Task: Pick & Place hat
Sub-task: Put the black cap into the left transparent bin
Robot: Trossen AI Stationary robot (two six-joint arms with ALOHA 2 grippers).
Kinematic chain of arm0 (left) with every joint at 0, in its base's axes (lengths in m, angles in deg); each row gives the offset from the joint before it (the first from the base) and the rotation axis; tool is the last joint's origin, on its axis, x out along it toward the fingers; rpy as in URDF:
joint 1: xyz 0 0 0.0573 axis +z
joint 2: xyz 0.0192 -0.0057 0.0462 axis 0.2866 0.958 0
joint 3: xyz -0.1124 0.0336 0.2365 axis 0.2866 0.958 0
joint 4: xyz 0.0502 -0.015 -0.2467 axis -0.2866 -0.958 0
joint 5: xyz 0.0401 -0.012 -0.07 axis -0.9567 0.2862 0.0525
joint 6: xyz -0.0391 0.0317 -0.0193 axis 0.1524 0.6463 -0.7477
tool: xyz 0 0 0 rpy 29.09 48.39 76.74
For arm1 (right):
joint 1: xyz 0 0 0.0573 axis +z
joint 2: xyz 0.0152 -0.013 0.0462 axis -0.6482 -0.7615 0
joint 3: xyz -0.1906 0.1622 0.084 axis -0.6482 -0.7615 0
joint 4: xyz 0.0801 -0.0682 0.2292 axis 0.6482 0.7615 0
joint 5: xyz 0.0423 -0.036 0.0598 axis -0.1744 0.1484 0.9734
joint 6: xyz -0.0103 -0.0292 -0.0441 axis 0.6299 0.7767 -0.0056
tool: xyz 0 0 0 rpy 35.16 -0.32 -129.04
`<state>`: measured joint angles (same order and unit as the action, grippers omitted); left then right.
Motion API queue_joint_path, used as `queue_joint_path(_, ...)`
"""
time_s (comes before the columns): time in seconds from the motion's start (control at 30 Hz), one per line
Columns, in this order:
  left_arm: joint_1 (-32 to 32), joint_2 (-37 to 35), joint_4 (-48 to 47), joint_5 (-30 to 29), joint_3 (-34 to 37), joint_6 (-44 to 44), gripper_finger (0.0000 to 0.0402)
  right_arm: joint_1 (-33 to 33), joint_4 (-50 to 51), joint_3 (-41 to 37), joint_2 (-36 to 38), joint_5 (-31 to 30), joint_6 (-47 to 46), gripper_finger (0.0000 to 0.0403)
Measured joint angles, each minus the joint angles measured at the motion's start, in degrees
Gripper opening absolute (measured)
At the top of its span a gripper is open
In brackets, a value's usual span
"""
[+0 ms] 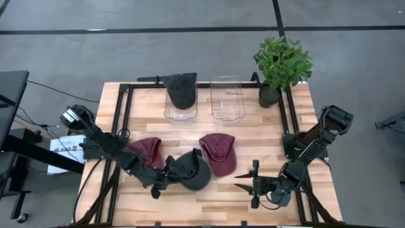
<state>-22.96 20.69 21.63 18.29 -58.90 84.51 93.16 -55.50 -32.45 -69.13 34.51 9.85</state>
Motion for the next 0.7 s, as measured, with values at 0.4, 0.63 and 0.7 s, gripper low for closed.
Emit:
queue_joint_path(0.4, -1.4, -14.7, 7.4, -1.2, 0.0, 8.8, 0.0014, -0.4, 0.0, 0.0, 0.0, 0.0, 0.0, 0.0118)
queue_joint_path(0.63, -1.4, -16.5, 12.3, -1.2, 0.0, 16.2, 0.0014, -2.4, 0.0, 0.0, 0.0, -0.1, -1.5, 0.0118)
queue_joint_path(0.7, -1.3, -16.5, 13.8, -1.2, 0.0, 17.9, 0.0014, -3.5, 0.0, -0.1, 0.0, -0.1, -2.3, 0.0118)
